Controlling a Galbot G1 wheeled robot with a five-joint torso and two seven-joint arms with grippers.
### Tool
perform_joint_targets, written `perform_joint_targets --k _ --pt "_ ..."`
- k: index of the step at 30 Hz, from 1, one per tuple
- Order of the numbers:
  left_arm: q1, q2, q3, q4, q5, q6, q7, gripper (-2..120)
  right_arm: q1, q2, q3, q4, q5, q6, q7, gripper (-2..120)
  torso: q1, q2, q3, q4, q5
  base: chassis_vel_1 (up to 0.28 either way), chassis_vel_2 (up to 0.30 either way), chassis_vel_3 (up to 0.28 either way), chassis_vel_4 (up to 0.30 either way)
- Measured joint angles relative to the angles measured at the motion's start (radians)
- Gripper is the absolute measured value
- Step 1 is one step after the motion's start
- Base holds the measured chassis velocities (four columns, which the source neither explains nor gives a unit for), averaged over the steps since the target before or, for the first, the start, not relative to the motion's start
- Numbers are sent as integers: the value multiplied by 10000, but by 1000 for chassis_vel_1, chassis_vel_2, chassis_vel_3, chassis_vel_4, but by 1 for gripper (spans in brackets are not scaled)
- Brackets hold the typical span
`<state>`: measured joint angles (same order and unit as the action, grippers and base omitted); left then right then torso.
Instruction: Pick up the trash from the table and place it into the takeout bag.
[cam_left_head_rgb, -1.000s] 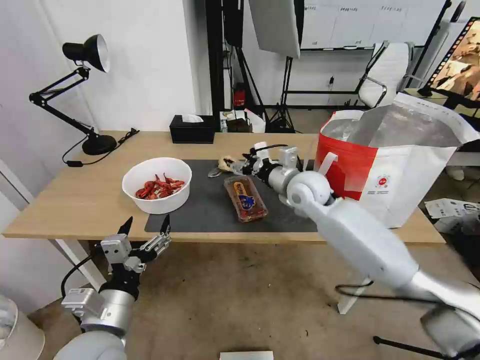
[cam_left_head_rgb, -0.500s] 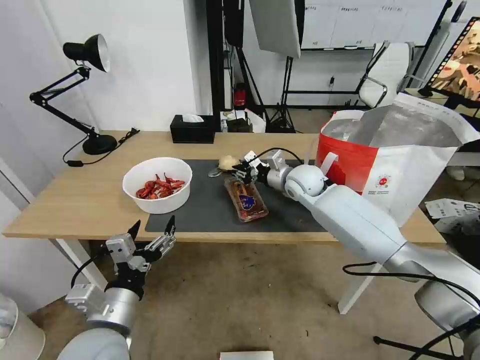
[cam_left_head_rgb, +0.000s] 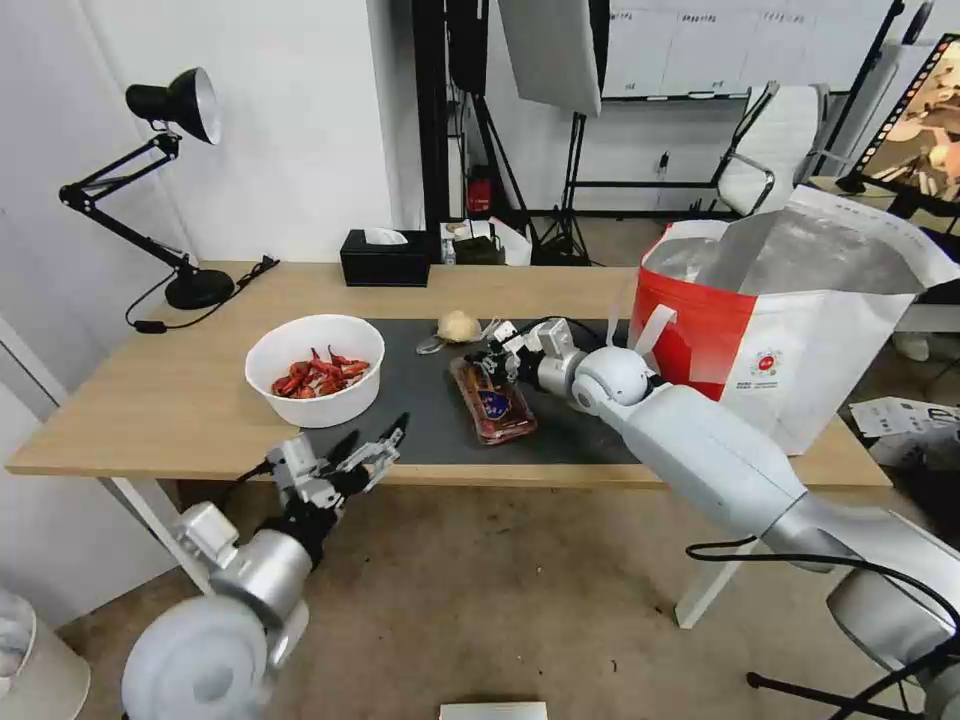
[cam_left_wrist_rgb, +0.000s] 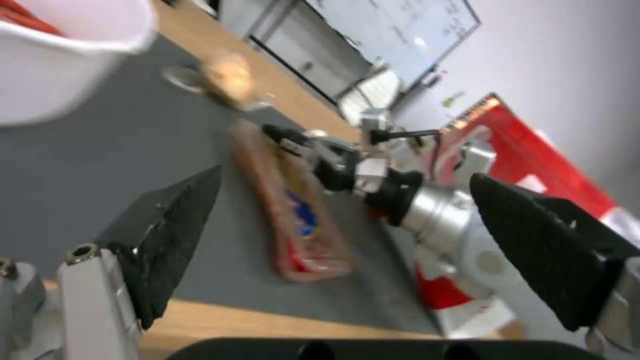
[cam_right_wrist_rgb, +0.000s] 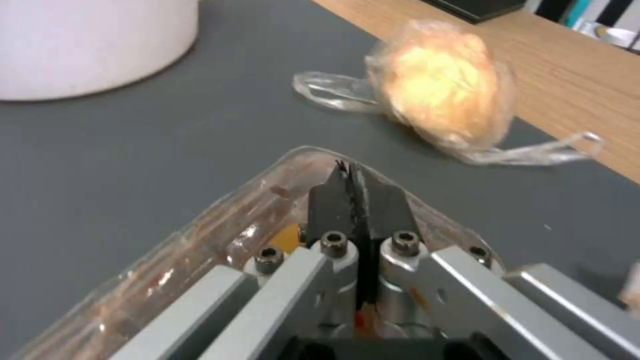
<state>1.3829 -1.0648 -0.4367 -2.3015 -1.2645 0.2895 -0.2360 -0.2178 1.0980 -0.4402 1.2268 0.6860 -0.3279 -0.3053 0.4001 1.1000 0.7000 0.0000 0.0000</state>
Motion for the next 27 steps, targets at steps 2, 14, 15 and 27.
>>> perform_joint_targets --k 2,14,15,27 --pt "-250 20 156 139 -134 49 -8 100 -20 -37 22 18 17 2 9 0 0 0 0 -1 0 0 0 0 0" --pt "-2171 -413 2115 1644 -173 183 -92 100 -209 -284 411 323 327 178 159 0 0 -1 1 0 2 0 0 0 0" --pt "-2367 -500 2266 1822 -173 166 -136 100 -232 -335 474 379 329 178 162 0 0 -1 1 0 0 0 0 0 0" --pt "-3566 -551 2857 2867 -546 131 -326 100 -876 -701 625 758 321 83 77 0 -1 -1 0 0 1 0 0 0 0"
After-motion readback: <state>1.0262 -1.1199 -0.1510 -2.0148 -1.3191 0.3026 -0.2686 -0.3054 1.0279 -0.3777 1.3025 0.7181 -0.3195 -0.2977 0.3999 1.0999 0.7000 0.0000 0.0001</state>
